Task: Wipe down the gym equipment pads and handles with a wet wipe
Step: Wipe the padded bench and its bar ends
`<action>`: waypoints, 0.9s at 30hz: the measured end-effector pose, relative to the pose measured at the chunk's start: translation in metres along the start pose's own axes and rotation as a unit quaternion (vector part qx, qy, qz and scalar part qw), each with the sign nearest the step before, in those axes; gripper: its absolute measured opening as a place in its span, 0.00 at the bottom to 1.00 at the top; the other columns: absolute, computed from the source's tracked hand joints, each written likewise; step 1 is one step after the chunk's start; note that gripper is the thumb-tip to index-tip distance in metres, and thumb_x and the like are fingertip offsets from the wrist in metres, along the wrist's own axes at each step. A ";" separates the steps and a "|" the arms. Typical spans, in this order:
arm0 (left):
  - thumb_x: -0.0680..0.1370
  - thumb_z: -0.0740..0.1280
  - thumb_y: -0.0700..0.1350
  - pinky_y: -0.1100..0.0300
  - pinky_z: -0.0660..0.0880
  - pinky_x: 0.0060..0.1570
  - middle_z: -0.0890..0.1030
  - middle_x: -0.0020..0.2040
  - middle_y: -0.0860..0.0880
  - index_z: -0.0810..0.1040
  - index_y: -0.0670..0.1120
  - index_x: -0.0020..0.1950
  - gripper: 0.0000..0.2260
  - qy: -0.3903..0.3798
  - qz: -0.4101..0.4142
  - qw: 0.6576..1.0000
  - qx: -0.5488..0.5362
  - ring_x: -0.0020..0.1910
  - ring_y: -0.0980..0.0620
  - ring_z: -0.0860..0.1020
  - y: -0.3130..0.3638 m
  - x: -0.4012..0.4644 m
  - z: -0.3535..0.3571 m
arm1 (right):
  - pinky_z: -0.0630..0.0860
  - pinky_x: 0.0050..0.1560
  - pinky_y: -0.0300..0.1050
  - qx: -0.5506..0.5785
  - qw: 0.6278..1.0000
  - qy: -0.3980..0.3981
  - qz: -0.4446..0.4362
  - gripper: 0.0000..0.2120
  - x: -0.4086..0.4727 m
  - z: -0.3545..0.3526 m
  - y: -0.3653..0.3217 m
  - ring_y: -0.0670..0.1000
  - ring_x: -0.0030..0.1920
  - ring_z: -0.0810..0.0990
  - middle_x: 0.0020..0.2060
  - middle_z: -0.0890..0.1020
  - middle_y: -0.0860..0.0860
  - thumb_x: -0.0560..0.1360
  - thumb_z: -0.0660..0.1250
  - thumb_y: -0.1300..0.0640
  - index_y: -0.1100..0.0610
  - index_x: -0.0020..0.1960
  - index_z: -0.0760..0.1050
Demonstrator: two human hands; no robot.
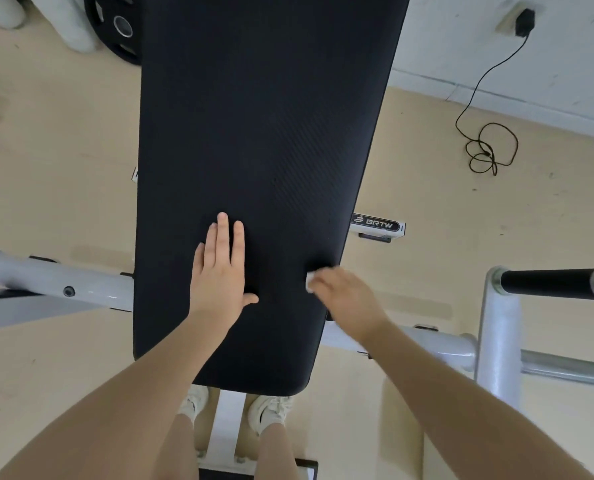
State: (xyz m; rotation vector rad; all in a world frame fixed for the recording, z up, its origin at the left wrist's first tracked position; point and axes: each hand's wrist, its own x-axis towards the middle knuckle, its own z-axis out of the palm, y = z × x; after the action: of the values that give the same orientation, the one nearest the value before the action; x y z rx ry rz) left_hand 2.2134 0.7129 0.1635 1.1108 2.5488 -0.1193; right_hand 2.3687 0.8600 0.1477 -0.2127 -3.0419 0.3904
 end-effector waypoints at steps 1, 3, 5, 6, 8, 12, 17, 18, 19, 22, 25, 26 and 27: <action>0.67 0.73 0.57 0.49 0.48 0.73 0.37 0.76 0.39 0.31 0.42 0.72 0.56 -0.003 -0.001 1.000 0.001 0.76 0.41 0.43 0.000 0.000 0.000 | 0.77 0.32 0.40 -0.008 1.000 0.026 0.015 0.09 0.015 -0.009 0.009 0.56 0.36 0.79 0.38 0.81 0.54 0.66 0.61 0.62 0.58 0.41 0.79; 0.68 0.73 0.57 0.49 0.48 0.74 0.36 0.76 0.39 0.32 0.41 0.74 0.56 -0.004 -0.006 1.000 0.005 0.76 0.41 0.43 0.001 0.001 0.000 | 0.77 0.31 0.41 -0.024 0.996 0.080 0.041 0.13 0.047 -0.027 0.032 0.57 0.36 0.79 0.39 0.80 0.57 0.67 0.56 0.61 0.60 0.42 0.78; 0.68 0.73 0.57 0.49 0.48 0.74 0.36 0.76 0.39 0.32 0.41 0.73 0.56 -0.008 -0.010 1.000 0.011 0.76 0.40 0.43 0.003 0.000 0.000 | 0.78 0.33 0.44 -0.021 0.991 0.119 0.053 0.13 0.078 -0.049 0.049 0.59 0.38 0.79 0.41 0.80 0.60 0.67 0.55 0.63 0.63 0.44 0.77; 0.67 0.73 0.57 0.49 0.48 0.74 0.36 0.76 0.39 0.30 0.41 0.72 0.57 -0.011 -0.011 1.000 0.013 0.76 0.40 0.42 0.004 0.001 -0.001 | 0.78 0.35 0.46 -0.023 0.988 0.135 0.072 0.13 0.092 -0.059 0.057 0.60 0.40 0.79 0.42 0.79 0.61 0.68 0.56 0.63 0.64 0.45 0.77; 0.68 0.72 0.58 0.49 0.48 0.74 0.35 0.75 0.38 0.27 0.41 0.69 0.57 -0.017 -0.015 1.000 0.019 0.76 0.40 0.41 0.005 0.001 0.000 | 0.76 0.42 0.50 -0.022 0.980 0.141 0.139 0.11 0.113 -0.070 0.071 0.60 0.49 0.76 0.50 0.78 0.61 0.72 0.59 0.67 0.64 0.51 0.76; 0.69 0.71 0.59 0.48 0.46 0.74 0.32 0.74 0.37 0.24 0.40 0.67 0.57 -0.025 -0.018 0.999 0.031 0.75 0.39 0.39 0.007 0.005 0.001 | 0.74 0.41 0.48 0.017 0.966 0.205 0.157 0.13 0.109 -0.050 0.059 0.62 0.44 0.77 0.47 0.79 0.61 0.65 0.65 0.74 0.64 0.48 0.77; 0.68 0.72 0.58 0.48 0.47 0.74 0.34 0.75 0.38 0.28 0.40 0.71 0.57 -0.006 -0.007 1.000 0.015 0.76 0.40 0.41 0.004 0.003 0.002 | 0.80 0.41 0.47 0.064 0.991 0.095 0.070 0.14 -0.004 0.037 -0.016 0.60 0.42 0.80 0.46 0.82 0.59 0.65 0.61 0.68 0.62 0.48 0.79; 0.68 0.72 0.58 0.48 0.46 0.74 0.35 0.75 0.38 0.29 0.40 0.72 0.57 -0.001 -0.002 1.000 0.012 0.76 0.40 0.41 0.003 0.003 0.003 | 0.80 0.39 0.45 0.063 0.994 0.059 0.066 0.15 -0.028 0.051 -0.035 0.58 0.42 0.79 0.46 0.82 0.57 0.64 0.63 0.68 0.61 0.48 0.79; 0.68 0.72 0.58 0.48 0.46 0.73 0.35 0.75 0.39 0.30 0.40 0.73 0.56 0.003 0.004 1.000 0.007 0.76 0.40 0.41 0.001 0.004 0.003 | 0.80 0.38 0.43 0.063 0.995 0.025 0.068 0.16 -0.049 0.062 -0.053 0.55 0.41 0.78 0.45 0.82 0.55 0.62 0.67 0.69 0.61 0.48 0.80; 0.68 0.72 0.58 0.50 0.44 0.73 0.36 0.76 0.39 0.32 0.42 0.74 0.55 0.019 0.026 0.999 -0.015 0.76 0.40 0.41 -0.005 0.003 0.007 | 0.79 0.36 0.38 0.095 0.988 -0.036 0.116 0.24 -0.074 0.080 -0.088 0.52 0.37 0.80 0.43 0.82 0.52 0.51 0.77 0.69 0.59 0.47 0.81; 0.70 0.71 0.57 0.50 0.47 0.73 0.39 0.76 0.38 0.35 0.42 0.75 0.52 0.043 0.060 0.996 -0.041 0.76 0.40 0.44 -0.013 -0.007 0.013 | 0.77 0.31 0.40 0.082 0.988 0.001 0.134 0.14 -0.058 0.069 -0.084 0.53 0.38 0.76 0.40 0.80 0.54 0.59 0.70 0.69 0.58 0.44 0.78; 0.70 0.71 0.56 0.51 0.47 0.73 0.41 0.76 0.37 0.37 0.42 0.75 0.50 0.051 0.069 0.995 -0.049 0.76 0.39 0.46 -0.017 -0.012 0.017 | 0.77 0.31 0.42 0.076 0.985 0.024 0.153 0.12 -0.048 0.059 -0.075 0.55 0.39 0.74 0.40 0.80 0.56 0.62 0.64 0.68 0.59 0.44 0.77; 0.70 0.71 0.56 0.51 0.47 0.72 0.42 0.76 0.37 0.39 0.41 0.75 0.50 0.055 0.073 0.994 -0.058 0.76 0.39 0.47 -0.020 -0.017 0.020 | 0.78 0.34 0.44 0.075 0.979 0.050 0.182 0.12 -0.034 0.048 -0.065 0.57 0.41 0.74 0.41 0.79 0.58 0.65 0.61 0.68 0.60 0.46 0.76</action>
State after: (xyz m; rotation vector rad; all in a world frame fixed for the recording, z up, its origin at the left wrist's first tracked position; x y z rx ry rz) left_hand 2.2150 0.6832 0.1497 1.2852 2.5217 0.1278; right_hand 2.3902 0.7807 0.1166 -0.7599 -2.8510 0.6056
